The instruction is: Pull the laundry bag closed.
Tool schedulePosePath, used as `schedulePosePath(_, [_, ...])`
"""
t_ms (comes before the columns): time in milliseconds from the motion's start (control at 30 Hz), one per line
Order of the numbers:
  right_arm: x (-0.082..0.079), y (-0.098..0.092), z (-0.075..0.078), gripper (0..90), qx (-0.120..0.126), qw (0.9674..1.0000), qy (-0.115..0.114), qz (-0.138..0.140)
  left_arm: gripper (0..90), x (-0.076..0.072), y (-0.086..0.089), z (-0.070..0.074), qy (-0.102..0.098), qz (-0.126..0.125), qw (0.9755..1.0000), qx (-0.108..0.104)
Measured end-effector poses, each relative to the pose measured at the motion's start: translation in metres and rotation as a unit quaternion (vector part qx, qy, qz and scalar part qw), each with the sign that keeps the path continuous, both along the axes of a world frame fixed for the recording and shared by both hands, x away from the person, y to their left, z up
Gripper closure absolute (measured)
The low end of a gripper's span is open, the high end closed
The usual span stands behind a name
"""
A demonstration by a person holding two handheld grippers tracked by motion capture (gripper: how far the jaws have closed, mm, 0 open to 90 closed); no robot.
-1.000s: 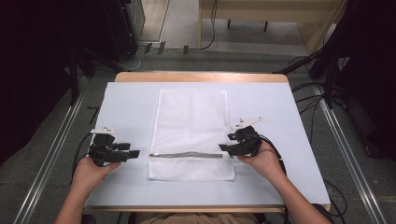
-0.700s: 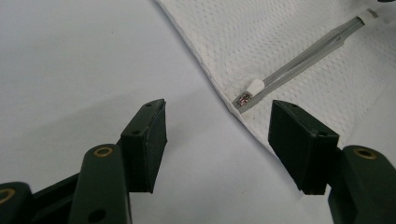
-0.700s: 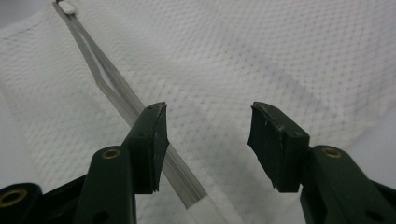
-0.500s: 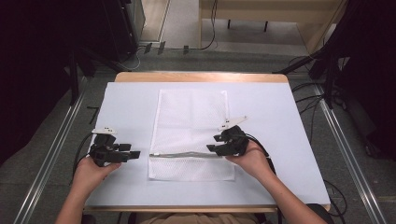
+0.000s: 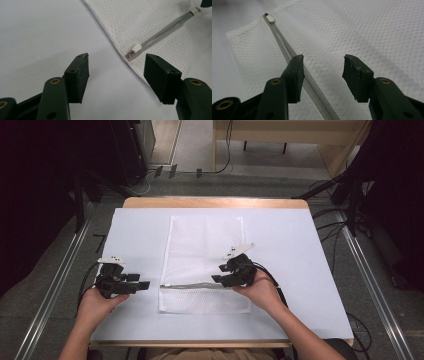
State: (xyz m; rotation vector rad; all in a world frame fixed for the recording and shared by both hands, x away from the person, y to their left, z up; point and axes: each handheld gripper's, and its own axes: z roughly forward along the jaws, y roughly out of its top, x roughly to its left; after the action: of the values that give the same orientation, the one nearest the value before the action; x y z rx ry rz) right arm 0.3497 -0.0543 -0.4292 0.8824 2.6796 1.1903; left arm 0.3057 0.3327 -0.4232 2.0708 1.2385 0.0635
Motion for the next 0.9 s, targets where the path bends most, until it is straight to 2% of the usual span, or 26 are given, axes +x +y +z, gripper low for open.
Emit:
schedulePosePath(233, [-0.003, 0.017, 0.004, 56.7, 0.007, 0.9997, 0.005, 0.022, 38.0, 0.000, 0.000, 0.001, -0.004, 0.001, 1.0000, 0.002])
schedulePosePath(467, [-0.003, 0.029, 0.004, 58.4, 0.010, 0.9994, 0.009, 0.031, 39.0, 0.001, 0.001, 0.001, -0.004, 0.001, 1.0000, 0.002])
schedulePosePath(900, [-0.006, 0.056, 0.003, 60.7, 0.002, 0.9986, 0.013, 0.052, 38.8, 0.003, 0.001, 0.001, -0.003, 0.003, 1.0000, 0.000])
